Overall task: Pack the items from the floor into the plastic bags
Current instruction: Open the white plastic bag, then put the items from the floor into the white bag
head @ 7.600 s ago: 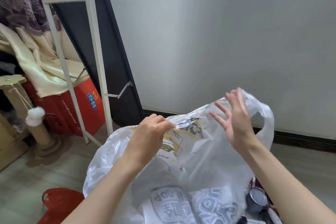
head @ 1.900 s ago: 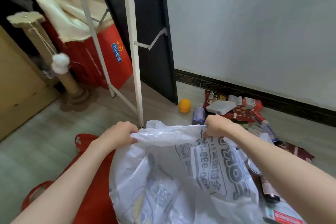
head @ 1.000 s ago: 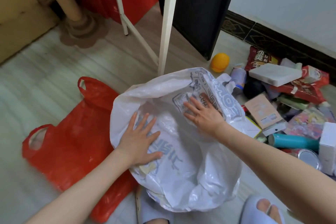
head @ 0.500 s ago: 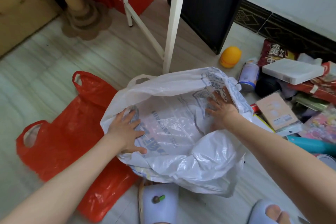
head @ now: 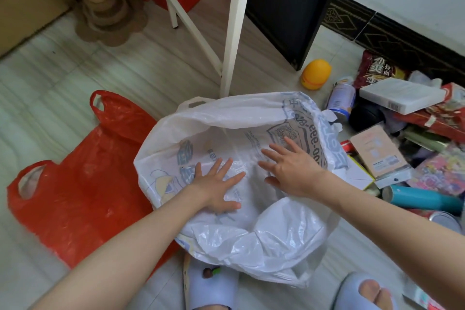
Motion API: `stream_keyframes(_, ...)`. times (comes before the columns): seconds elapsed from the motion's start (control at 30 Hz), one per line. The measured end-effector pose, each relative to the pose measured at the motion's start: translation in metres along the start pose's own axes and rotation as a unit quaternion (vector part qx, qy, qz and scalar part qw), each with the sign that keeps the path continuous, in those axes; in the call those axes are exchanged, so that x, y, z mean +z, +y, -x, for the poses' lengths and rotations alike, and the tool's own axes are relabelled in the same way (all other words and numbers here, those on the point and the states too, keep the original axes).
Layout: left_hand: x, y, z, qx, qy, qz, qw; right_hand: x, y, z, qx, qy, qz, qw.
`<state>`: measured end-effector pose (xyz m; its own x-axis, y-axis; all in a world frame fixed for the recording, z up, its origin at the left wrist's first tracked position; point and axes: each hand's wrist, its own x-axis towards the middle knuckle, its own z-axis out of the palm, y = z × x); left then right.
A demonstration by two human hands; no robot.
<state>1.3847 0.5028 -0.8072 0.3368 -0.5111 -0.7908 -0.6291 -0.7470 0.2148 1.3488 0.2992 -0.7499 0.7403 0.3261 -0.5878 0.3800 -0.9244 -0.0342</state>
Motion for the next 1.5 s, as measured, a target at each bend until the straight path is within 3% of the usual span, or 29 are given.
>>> stream_keyframes(0.27,0.001,-0.021,-0.014,-0.033,0.047,-0.188,0.980,0.015,-0.005,0.010,0.061,-0.040,-0.106,0.992)
stream_keyframes(0.37,-0.014,-0.030,-0.016,-0.065,0.059,-0.244,0.966,0.012,-0.009,0.011,0.063,0.031,-0.152,0.986)
stream_keyframes(0.43,-0.026,-0.034,-0.015,-0.074,0.078,-0.255,0.961,0.005,-0.013,0.012,0.038,0.124,-0.147,0.981)
stream_keyframes(0.53,-0.036,-0.033,-0.011,-0.038,0.089,-0.115,0.989,0.004,-0.011,0.013,-0.009,0.258,-0.093,0.962)
stream_keyframes(0.67,-0.043,-0.011,0.008,0.027,0.053,0.133,0.989,-0.002,0.004,0.024,-0.017,0.274,0.002,0.962)
stream_keyframes(0.77,-0.053,0.005,0.030,0.046,0.088,0.166,0.981,-0.010,0.020,0.048,-0.029,0.272,-0.009,0.962)
stream_keyframes(0.93,-0.083,0.049,0.068,0.104,0.295,0.051,0.948,-0.027,0.050,0.117,0.020,0.312,-0.045,0.949)
stream_keyframes(1.03,-0.096,0.091,0.076,0.176,0.363,-0.018,0.915,-0.016,0.069,0.166,0.096,0.298,-0.046,0.949)
stream_keyframes(1.2,-0.115,0.162,0.050,0.263,0.367,-0.163,0.877,0.041,0.088,0.235,0.232,0.299,-0.089,0.921)
stream_keyframes(1.3,-0.120,0.193,0.022,0.274,0.339,-0.232,0.870,0.089,0.096,0.251,0.298,0.294,-0.121,0.900)
stream_keyframes(1.5,-0.107,0.226,-0.039,0.264,0.254,-0.286,0.885,0.164,0.099,0.240,0.307,0.256,-0.156,0.903)
